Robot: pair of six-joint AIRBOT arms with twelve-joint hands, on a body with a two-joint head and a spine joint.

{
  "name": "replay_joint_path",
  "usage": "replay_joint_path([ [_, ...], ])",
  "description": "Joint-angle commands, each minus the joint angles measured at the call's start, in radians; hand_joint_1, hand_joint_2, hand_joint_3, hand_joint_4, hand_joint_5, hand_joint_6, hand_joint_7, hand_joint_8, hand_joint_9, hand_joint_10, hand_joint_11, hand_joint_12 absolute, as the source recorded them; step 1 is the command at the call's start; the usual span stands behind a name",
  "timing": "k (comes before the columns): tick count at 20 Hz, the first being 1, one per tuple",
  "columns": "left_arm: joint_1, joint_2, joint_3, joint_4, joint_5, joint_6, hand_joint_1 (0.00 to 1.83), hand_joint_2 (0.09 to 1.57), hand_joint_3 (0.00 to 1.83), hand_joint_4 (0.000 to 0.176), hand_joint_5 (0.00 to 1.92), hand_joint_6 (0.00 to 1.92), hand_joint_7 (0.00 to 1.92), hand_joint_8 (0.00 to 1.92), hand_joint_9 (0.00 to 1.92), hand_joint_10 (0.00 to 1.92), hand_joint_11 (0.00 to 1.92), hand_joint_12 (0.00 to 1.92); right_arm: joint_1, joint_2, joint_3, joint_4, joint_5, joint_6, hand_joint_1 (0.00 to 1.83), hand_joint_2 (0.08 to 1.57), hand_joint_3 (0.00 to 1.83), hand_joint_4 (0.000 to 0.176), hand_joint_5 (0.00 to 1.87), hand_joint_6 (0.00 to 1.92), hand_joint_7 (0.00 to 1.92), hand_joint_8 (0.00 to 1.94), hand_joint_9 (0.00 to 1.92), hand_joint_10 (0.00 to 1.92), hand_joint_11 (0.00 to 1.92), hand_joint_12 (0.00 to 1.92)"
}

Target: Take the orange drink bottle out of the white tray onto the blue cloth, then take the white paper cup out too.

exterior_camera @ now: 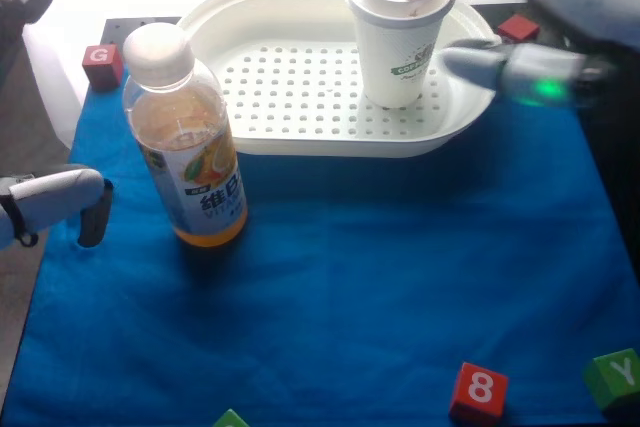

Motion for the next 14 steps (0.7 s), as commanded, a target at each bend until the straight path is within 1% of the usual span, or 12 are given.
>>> replay_joint_path([
  [1,-0.006,0.002,0.006,-0.018,-0.141,-0.002,0.68,1.05,0.02,0.064,0.00,0.00,0.00,0.00,0.00,0.00,0.00,0.00,0.028,-0.012,0.023,0.007,0.066,-0.001,0.51,1.22,0.00,0.077,0.00,0.00,0.00,0.00,0.00,0.00,0.00,0.00],
  [3,-0.006,0.000,0.007,-0.024,-0.149,-0.002,0.63,1.06,0.02,0.093,0.00,0.00,0.00,0.00,0.00,0.00,0.00,0.00,0.074,-0.076,0.094,0.007,0.004,-0.001,0.53,1.20,0.00,0.085,0.00,0.00,0.00,0.00,0.00,0.00,0.00,0.00],
  [4,-0.005,-0.001,0.006,-0.024,-0.151,-0.002,0.62,1.05,0.01,0.106,0.00,0.00,0.00,0.00,0.00,0.00,0.00,0.00,0.092,-0.105,0.126,0.007,-0.026,-0.001,0.53,1.19,0.00,0.069,0.00,0.00,0.00,0.00,0.00,0.00,0.00,0.00],
  [5,-0.005,-0.001,0.006,-0.024,-0.150,-0.002,0.58,1.07,0.01,0.096,0.00,0.00,0.00,0.00,0.00,0.00,0.01,0.00,0.109,-0.136,0.160,0.007,-0.053,-0.001,0.60,1.15,0.00,0.051,0.00,0.00,0.00,0.00,0.00,0.00,0.00,0.00],
  [6,-0.005,-0.002,0.007,-0.024,-0.149,-0.002,0.58,1.07,0.01,0.096,0.00,0.00,0.00,0.00,0.00,0.00,0.01,0.00,0.115,-0.153,0.180,0.008,-0.067,-0.001,0.60,1.15,0.00,0.051,0.00,0.00,0.00,0.00,0.00,0.00,0.00,0.00],
  [7,-0.005,-0.003,0.008,-0.025,-0.149,-0.002,0.58,1.07,0.01,0.087,0.00,0.00,0.00,0.00,0.00,0.00,0.01,0.00,0.122,-0.177,0.203,0.008,-0.082,-0.001,0.61,1.14,0.00,0.052,0.00,0.00,0.00,0.00,0.00,0.00,0.00,0.00],
  [8,-0.005,-0.004,0.009,-0.026,-0.148,-0.002,0.59,1.06,0.01,0.098,0.00,0.00,0.00,0.00,0.00,0.00,0.01,0.01,0.126,-0.195,0.219,0.008,-0.092,-0.001,0.60,1.13,0.00,0.050,0.00,0.00,0.00,0.00,0.00,0.00,0.00,0.00],
  [9,-0.005,-0.004,0.010,-0.026,-0.146,-0.002,0.59,1.07,0.01,0.089,0.01,0.00,0.00,0.00,0.00,0.00,0.01,0.01,0.129,-0.209,0.229,0.008,-0.097,-0.001,0.59,1.13,0.00,0.049,0.00,0.00,0.00,0.00,0.00,0.00,0.00,0.00],
  [10,-0.005,-0.004,0.011,-0.026,-0.145,-0.002,0.60,1.07,0.01,0.090,0.01,0.00,0.00,0.00,0.00,0.00,0.01,0.01,0.129,-0.216,0.235,0.008,-0.101,-0.001,0.59,1.14,0.00,0.057,0.00,0.00,0.00,0.00,0.00,0.00,0.00,0.00],
  [11,-0.005,-0.005,0.012,-0.026,-0.146,-0.002,0.58,1.06,0.01,0.108,0.01,0.00,0.00,0.00,0.00,0.00,0.03,0.02,0.129,-0.224,0.243,0.010,-0.107,-0.001,0.67,1.13,0.00,0.049,0.00,0.00,0.00,0.00,0.00,0.00,0.00,0.00],
  [12,-0.005,-0.007,0.012,-0.028,-0.147,-0.002,0.58,1.06,0.01,0.108,0.01,0.00,0.00,0.00,0.00,0.00,0.03,0.02,0.129,-0.235,0.257,0.016,-0.116,-0.001,0.67,1.13,0.00,0.049,0.00,0.00,0.00,0.00,0.00,0.00,0.00,0.00],
  [14,-0.005,-0.010,0.012,-0.030,-0.146,-0.002,0.57,1.07,0.01,0.127,0.00,0.00,0.00,0.00,0.01,0.00,0.03,0.02,0.129,-0.244,0.281,0.025,-0.136,-0.001,0.72,1.11,0.00,0.044,0.00,0.00,0.00,0.00,0.00,0.00,0.00,0.00],
])
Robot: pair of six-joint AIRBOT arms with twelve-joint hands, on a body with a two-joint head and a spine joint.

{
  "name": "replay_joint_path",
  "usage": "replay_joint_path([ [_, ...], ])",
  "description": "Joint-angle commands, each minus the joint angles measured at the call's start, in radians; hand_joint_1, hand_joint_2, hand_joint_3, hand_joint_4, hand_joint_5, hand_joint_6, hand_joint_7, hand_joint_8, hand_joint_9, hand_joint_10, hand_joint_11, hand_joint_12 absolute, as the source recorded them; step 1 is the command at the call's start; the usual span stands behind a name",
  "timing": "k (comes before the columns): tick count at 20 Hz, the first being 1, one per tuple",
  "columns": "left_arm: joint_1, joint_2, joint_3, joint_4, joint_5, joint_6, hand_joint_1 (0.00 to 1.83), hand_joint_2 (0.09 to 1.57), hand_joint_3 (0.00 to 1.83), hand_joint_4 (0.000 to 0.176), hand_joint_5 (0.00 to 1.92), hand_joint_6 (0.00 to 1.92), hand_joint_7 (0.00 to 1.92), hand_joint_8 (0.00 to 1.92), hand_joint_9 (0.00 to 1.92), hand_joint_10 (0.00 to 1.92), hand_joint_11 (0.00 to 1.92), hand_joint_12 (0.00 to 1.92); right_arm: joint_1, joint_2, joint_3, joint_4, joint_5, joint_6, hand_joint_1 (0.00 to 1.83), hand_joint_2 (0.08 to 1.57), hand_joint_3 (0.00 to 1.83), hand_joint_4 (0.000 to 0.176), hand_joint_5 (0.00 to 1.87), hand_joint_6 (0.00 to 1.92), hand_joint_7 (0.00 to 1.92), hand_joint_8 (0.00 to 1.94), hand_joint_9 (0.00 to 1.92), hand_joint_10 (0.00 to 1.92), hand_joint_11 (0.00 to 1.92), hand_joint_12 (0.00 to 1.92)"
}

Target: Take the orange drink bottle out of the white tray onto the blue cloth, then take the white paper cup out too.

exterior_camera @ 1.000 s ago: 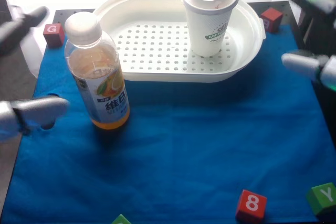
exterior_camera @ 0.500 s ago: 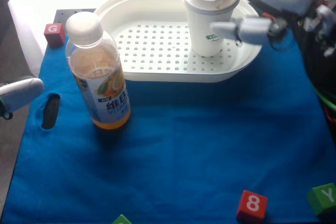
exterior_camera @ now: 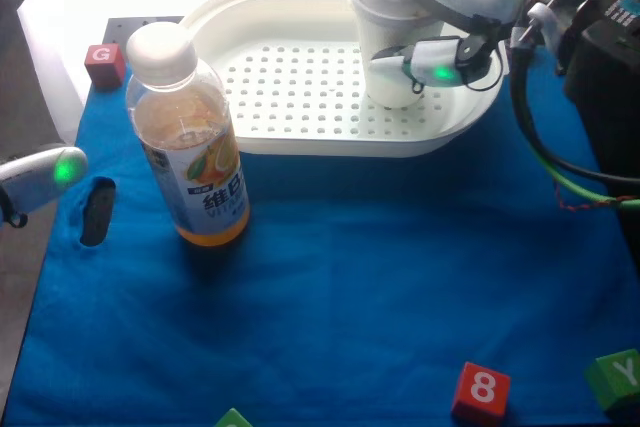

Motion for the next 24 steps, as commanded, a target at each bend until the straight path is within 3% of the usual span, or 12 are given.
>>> replay_joint_path([
  [1,-0.007,-0.004,0.009,0.001,-0.127,-0.002,0.57,1.08,0.01,0.128,0.00,0.00,0.00,0.00,0.00,0.00,0.03,0.02,0.019,-0.003,0.015,0.013,0.096,-0.002,0.72,1.11,0.00,0.045,0.00,0.00,0.00,0.00,0.00,0.00,0.00,0.00],
  [3,-0.007,-0.006,0.009,0.001,-0.127,-0.003,0.57,1.07,0.01,0.130,0.01,0.00,0.00,0.00,0.00,0.00,0.03,0.03,0.019,-0.009,0.029,0.018,0.079,-0.002,0.71,1.11,0.00,0.008,0.00,0.00,0.00,0.00,0.00,0.00,0.07,0.03],
  [4,-0.007,-0.006,0.009,0.001,-0.127,-0.003,0.58,1.08,0.00,0.135,0.00,0.00,0.00,0.00,0.00,0.00,0.01,0.12,0.019,-0.012,0.035,0.021,0.074,-0.002,0.72,1.11,0.02,0.000,0.00,0.00,0.00,0.00,0.00,0.00,0.00,0.62],
  [7,-0.006,-0.007,0.009,-0.001,-0.128,-0.004,0.58,1.08,0.00,0.140,0.00,0.00,0.00,0.00,0.00,0.00,0.00,0.19,0.019,-0.012,0.038,0.030,0.065,-0.001,0.75,1.14,0.01,0.000,0.13,0.03,0.12,0.02,0.17,0.07,0.00,1.08],
  [8,-0.005,-0.008,0.009,-0.002,-0.129,-0.004,0.59,1.08,0.00,0.133,0.00,0.00,0.00,0.00,0.00,0.00,0.00,0.19,0.019,-0.012,0.038,0.032,0.062,0.006,0.85,1.18,0.00,0.000,0.26,0.41,0.29,0.70,0.27,1.24,0.26,1.83],
  [9,-0.004,-0.008,0.009,-0.003,-0.130,-0.004,0.59,1.08,0.00,0.133,0.00,0.00,0.00,0.00,0.00,0.00,0.00,0.19,0.019,-0.012,0.039,0.032,0.062,0.017,0.85,1.18,0.00,0.000,0.26,0.41,0.29,0.70,0.27,1.24,0.26,1.83],
  [10,-0.003,-0.009,0.008,-0.006,-0.131,-0.005,0.57,1.08,0.00,0.125,0.00,0.00,0.00,0.00,0.01,0.00,0.00,0.23,0.019,-0.012,0.040,0.032,0.062,0.036,0.90,1.19,0.00,0.000,0.08,1.18,0.23,1.37,0.47,1.67,0.63,1.92],
  [11,-0.001,-0.010,0.008,-0.008,-0.133,-0.006,0.56,1.09,0.00,0.117,0.01,0.00,0.00,0.00,0.02,0.00,0.00,0.30,0.019,-0.012,0.039,0.032,0.063,0.047,0.92,1.18,0.00,0.000,0.07,1.32,0.22,1.44,0.38,1.72,0.52,1.92],
  [14,0.003,-0.012,0.008,-0.012,-0.135,-0.008,0.55,1.09,0.00,0.121,0.00,0.00,0.00,0.00,0.02,0.00,0.00,0.32,0.019,-0.003,0.023,0.031,0.063,0.049,0.96,1.18,0.00,0.000,0.12,1.43,0.21,1.52,0.32,1.77,0.38,1.92],
  [15,0.003,-0.012,0.008,-0.013,-0.136,-0.008,0.56,1.09,0.00,0.151,0.00,0.00,0.00,0.00,0.01,0.00,0.00,0.25,0.019,0.003,0.016,0.027,0.067,0.049,0.93,1.18,0.00,0.000,0.14,1.42,0.21,1.50,0.34,1.75,0.43,1.92],
  [16,0.004,-0.012,0.008,-0.014,-0.139,-0.008,0.58,1.08,0.00,0.153,0.00,0.00,0.00,0.00,0.00,0.00,0.00,0.19,0.019,0.009,0.007,0.022,0.072,0.049,0.91,1.18,0.00,0.000,0.15,1.44,0.24,1.48,0.37,1.76,0.48,1.92],
  [24,0.006,-0.017,0.008,-0.019,-0.145,-0.008,0.59,1.08,0.00,0.107,0.01,0.00,0.00,0.00,0.00,0.00,0.00,0.21,0.071,0.172,-0.203,-0.104,0.282,0.053,0.88,1.16,0.00,0.000,0.09,1.49,0.22,1.66,0.30,1.90,0.40,1.92],
])
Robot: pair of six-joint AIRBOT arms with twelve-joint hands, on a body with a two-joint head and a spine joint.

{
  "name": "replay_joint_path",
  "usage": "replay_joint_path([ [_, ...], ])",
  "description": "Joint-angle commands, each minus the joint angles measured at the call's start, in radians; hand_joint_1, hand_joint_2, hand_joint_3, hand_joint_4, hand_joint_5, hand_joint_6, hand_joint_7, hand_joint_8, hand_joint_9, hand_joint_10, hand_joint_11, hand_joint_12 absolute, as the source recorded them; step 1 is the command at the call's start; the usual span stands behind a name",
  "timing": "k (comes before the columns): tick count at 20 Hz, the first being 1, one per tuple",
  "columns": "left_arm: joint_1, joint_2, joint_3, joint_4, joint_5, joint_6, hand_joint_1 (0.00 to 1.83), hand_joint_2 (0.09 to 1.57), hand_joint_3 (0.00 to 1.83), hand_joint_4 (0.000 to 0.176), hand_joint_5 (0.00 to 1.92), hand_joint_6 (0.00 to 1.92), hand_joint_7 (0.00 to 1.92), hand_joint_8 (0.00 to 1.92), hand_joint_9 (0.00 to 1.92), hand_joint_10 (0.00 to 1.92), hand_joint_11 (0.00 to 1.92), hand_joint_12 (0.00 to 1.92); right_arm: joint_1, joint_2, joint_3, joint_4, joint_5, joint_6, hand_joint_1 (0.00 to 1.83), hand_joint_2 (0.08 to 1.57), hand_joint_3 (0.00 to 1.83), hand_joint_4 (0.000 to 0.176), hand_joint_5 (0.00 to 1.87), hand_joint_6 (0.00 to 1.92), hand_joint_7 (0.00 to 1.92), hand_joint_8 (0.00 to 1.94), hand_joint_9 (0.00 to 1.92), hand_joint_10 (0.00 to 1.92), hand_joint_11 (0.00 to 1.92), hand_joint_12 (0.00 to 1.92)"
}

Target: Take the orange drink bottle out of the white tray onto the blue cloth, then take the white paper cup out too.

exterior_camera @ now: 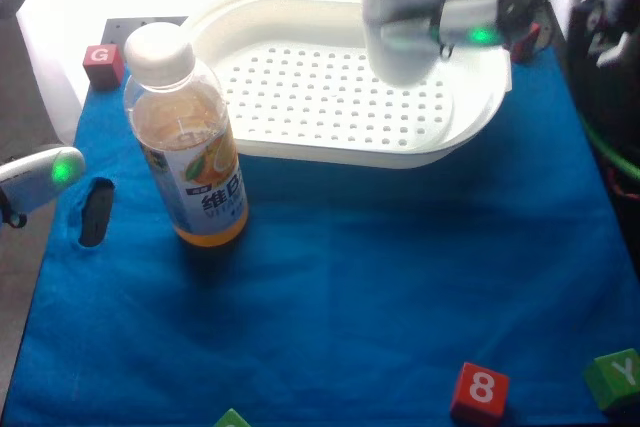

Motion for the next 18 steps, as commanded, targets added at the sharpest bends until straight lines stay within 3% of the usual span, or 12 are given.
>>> replay_joint_path([
  [1,-0.005,-0.005,0.002,-0.003,-0.130,-0.006,0.59,1.07,0.00,0.098,0.01,0.00,0.00,0.00,0.00,0.00,0.00,0.14,0.010,0.019,-0.026,-0.020,0.172,0.003,0.86,1.16,0.00,0.000,0.06,1.56,0.19,1.66,0.25,1.88,0.35,1.92],
  [2,-0.003,-0.005,0.001,-0.005,-0.132,-0.006,0.57,1.07,0.00,0.127,0.01,0.00,0.00,0.00,0.00,0.00,0.00,0.15,0.010,0.047,-0.067,-0.040,0.209,0.003,0.87,1.15,0.00,0.000,0.10,1.59,0.22,1.61,0.31,1.83,0.41,1.92],
  [3,-0.001,-0.005,-0.001,-0.008,-0.137,-0.006,0.57,1.06,0.00,0.134,0.01,0.00,0.00,0.00,0.01,0.00,0.00,0.18,0.010,0.077,-0.104,-0.064,0.239,0.006,0.88,1.14,0.00,0.000,0.13,1.53,0.26,1.56,0.36,1.83,0.49,1.92],
  [5,0.010,-0.005,-0.004,-0.017,-0.148,-0.008,0.56,1.06,0.00,0.125,0.01,0.00,0.00,0.00,0.01,0.00,0.00,0.24,0.004,0.115,-0.153,-0.109,0.274,0.040,0.89,1.15,0.00,0.000,0.15,1.55,0.28,1.58,0.43,1.89,0.61,1.92],
  [7,0.029,-0.005,-0.007,-0.032,-0.165,-0.013,0.55,1.04,0.00,0.144,0.02,0.00,0.00,0.00,0.01,0.00,0.00,0.22,-0.045,0.132,-0.167,-0.180,0.307,0.158,0.99,1.15,0.00,0.000,0.16,1.51,0.23,1.63,0.40,1.92,0.58,1.92],
  [10,0.036,-0.005,-0.009,-0.041,-0.172,-0.016,0.55,1.04,0.00,0.143,0.02,0.00,0.00,0.00,0.00,0.00,0.00,0.22,-0.117,0.140,-0.182,-0.243,0.333,0.287,0.94,1.16,0.00,0.000,0.16,1.60,0.24,1.70,0.42,1.92,0.58,1.92],
  [11,0.037,-0.005,-0.009,-0.043,-0.172,-0.016,0.56,1.03,0.00,0.155,0.03,0.00,0.00,0.00,0.00,0.00,0.00,0.20,-0.142,0.140,-0.187,-0.276,0.333,0.333,0.81,1.17,0.01,0.000,0.12,1.64,0.27,1.80,0.51,1.92,0.67,1.92],
  [12,0.037,-0.005,-0.009,-0.043,-0.172,-0.016,0.56,1.03,0.00,0.159,0.03,0.00,0.00,0.00,0.00,0.00,0.00,0.24,-0.170,0.139,-0.194,-0.308,0.329,0.351,0.87,1.17,0.01,0.000,0.12,1.66,0.26,1.81,0.43,1.92,0.56,1.92],
  [13,0.037,-0.007,-0.009,-0.046,-0.172,-0.016,0.60,1.06,0.01,0.143,0.03,0.00,0.00,0.00,0.00,0.00,0.00,0.08,-0.206,0.138,-0.195,-0.313,0.291,0.351,0.94,1.14,0.00,0.000,0.10,1.69,0.25,1.81,0.39,1.92,0.54,1.92],
  [14,0.037,-0.008,-0.009,-0.046,-0.172,-0.016,0.60,1.06,0.01,0.143,0.03,0.00,0.00,0.00,0.00,0.00,0.00,0.08,-0.211,0.136,-0.193,-0.315,0.278,0.351,0.94,1.14,0.00,0.000,0.10,1.69,0.25,1.81,0.39,1.92,0.54,1.92],
  [16,0.039,-0.010,-0.009,-0.049,-0.172,-0.016,0.60,1.10,0.01,0.138,0.00,0.00,0.00,0.00,0.00,0.00,0.00,0.01,-0.228,0.127,-0.190,-0.338,0.223,0.350,0.93,1.12,0.00,0.000,0.13,1.57,0.24,1.72,0.34,1.91,0.48,1.92],
  [18,0.041,-0.010,-0.008,-0.051,-0.175,-0.016,0.63,1.12,0.01,0.140,0.01,0.00,0.00,0.00,0.00,0.00,0.00,0.00,-0.238,0.116,-0.195,-0.384,0.165,0.351,0.84,1.14,0.00,0.000,0.01,1.21,0.13,1.14,0.10,1.30,0.04,1.78],
])
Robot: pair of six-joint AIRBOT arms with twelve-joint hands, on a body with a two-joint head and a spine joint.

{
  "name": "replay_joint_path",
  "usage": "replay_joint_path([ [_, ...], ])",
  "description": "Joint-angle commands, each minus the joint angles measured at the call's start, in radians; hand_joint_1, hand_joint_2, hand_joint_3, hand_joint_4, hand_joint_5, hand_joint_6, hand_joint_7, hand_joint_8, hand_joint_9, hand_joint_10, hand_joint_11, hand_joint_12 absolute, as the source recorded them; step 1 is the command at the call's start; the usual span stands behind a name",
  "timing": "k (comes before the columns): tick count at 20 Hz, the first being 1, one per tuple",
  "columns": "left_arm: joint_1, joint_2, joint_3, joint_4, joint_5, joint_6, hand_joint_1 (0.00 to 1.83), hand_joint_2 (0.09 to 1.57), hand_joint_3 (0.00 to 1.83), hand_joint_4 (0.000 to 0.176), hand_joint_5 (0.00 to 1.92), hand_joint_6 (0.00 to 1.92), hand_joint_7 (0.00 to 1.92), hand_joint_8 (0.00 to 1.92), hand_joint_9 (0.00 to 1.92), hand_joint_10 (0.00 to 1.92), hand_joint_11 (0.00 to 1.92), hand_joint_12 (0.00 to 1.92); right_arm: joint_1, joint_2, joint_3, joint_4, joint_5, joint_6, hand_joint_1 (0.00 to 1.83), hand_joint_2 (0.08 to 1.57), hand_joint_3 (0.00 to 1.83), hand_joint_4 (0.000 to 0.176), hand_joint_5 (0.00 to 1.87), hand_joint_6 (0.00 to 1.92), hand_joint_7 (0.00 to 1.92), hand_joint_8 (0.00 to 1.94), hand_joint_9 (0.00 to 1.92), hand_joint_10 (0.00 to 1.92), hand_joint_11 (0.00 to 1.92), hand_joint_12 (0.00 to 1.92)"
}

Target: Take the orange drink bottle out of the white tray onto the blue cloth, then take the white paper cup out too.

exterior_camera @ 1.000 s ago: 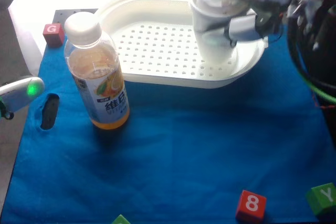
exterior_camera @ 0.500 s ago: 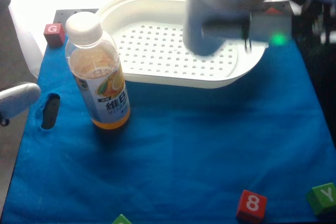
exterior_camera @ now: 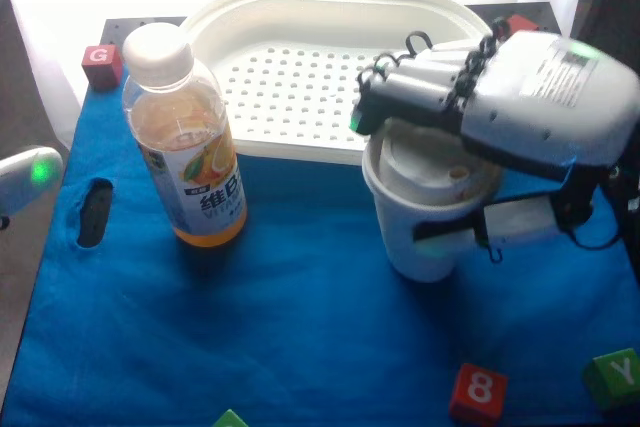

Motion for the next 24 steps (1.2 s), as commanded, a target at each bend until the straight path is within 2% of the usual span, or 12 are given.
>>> replay_joint_path([
  [1,-0.003,-0.004,0.003,0.001,-0.132,-0.009,0.65,1.11,0.01,0.147,0.01,0.01,0.00,0.00,0.00,0.00,0.00,0.00,0.005,-0.008,-0.012,0.000,0.090,0.003,0.83,1.13,0.00,0.000,0.04,0.72,0.12,0.61,0.05,0.94,0.01,1.61],
  [3,-0.003,-0.004,0.007,0.001,-0.133,-0.010,0.64,1.12,0.01,0.145,0.03,0.01,0.00,0.00,0.00,0.00,0.02,0.01,-0.008,-0.008,-0.020,-0.010,0.076,0.004,0.83,1.11,0.00,0.000,0.05,0.24,0.09,0.10,0.00,0.53,0.00,1.37],
  [5,-0.003,-0.001,0.009,-0.001,-0.136,-0.010,0.59,1.11,0.00,0.127,0.05,0.01,0.00,0.00,0.04,0.00,0.00,0.32,-0.011,0.012,-0.039,-0.017,0.076,0.004,0.76,1.10,0.00,0.018,0.00,0.01,0.00,0.00,0.00,0.05,0.00,1.11],
  [9,-0.003,-0.002,0.010,-0.010,-0.147,-0.010,0.63,1.12,0.00,0.121,0.06,0.01,0.00,0.00,0.03,0.00,0.00,0.36,-0.011,0.051,-0.065,-0.018,0.084,0.021,0.59,1.10,0.00,0.004,0.00,0.00,0.00,0.00,0.00,0.00,0.00,0.85],
  [11,-0.003,-0.003,0.009,-0.014,-0.150,-0.010,0.64,1.13,0.00,0.128,0.05,0.00,0.00,0.00,0.00,0.00,0.00,0.27,-0.011,0.076,-0.061,-0.022,0.118,0.097,0.57,1.04,0.00,0.008,0.00,0.00,0.00,0.00,0.00,0.00,0.00,1.07],
  [12,-0.003,-0.003,0.007,-0.016,-0.154,-0.010,0.66,1.13,0.00,0.127,0.06,0.00,0.00,0.00,0.00,0.00,0.00,0.30,-0.015,0.085,-0.056,-0.024,0.143,0.141,0.58,1.01,0.01,0.063,0.00,0.00,0.00,0.00,0.00,0.00,0.00,1.34],
  [14,-0.002,-0.004,0.007,-0.018,-0.154,-0.010,0.68,1.11,0.00,0.127,0.06,0.00,0.00,0.00,0.01,0.00,0.00,0.35,-0.016,0.095,-0.060,-0.024,0.169,0.148,0.59,0.97,0.00,0.099,0.00,0.00,0.00,0.00,0.00,0.00,0.00,1.88],
  [17,-0.001,-0.004,0.007,-0.018,-0.154,-0.010,0.68,1.10,0.00,0.139,0.07,0.00,0.00,0.00,0.01,0.00,0.00,0.36,-0.016,0.120,-0.071,-0.005,0.218,0.148,0.53,0.93,0.00,0.126,0.00,0.00,0.00,0.00,0.00,0.00,0.00,1.92],
  [21,-0.001,-0.002,0.007,-0.012,-0.154,-0.011,0.63,1.05,0.00,0.159,0.07,0.00,0.00,0.00,0.02,0.00,0.00,0.39,-0.021,0.186,-0.094,0.064,0.346,0.150,0.51,0.93,0.00,0.087,0.00,0.00,0.00,0.00,0.00,0.00,0.00,1.44],
  [22,-0.001,-0.001,0.007,-0.009,-0.154,-0.011,0.61,1.04,0.00,0.125,0.09,0.00,0.00,0.00,0.05,0.01,0.00,0.52,-0.026,0.197,-0.093,0.090,0.383,0.150,0.48,0.95,0.00,0.042,0.00,0.00,0.00,0.00,0.00,0.00,0.00,0.85],
  [23,-0.001,0.000,0.008,-0.007,-0.155,-0.012,0.61,1.04,0.00,0.125,0.09,0.00,0.00,0.00,0.05,0.01,0.00,0.52,-0.029,0.206,-0.089,0.128,0.416,0.144,0.48,0.95,0.00,0.042,0.00,0.00,0.00,0.00,0.00,0.00,0.00,0.85],
  [24,-0.001,0.001,0.009,-0.003,-0.155,-0.013,0.61,1.05,0.00,0.129,0.09,0.00,0.01,0.00,0.05,0.01,0.00,0.50,-0.029,0.209,-0.086,0.157,0.425,0.115,0.57,1.07,0.04,0.006,0.00,0.00,0.00,0.00,0.00,0.00,0.00,0.08],
])
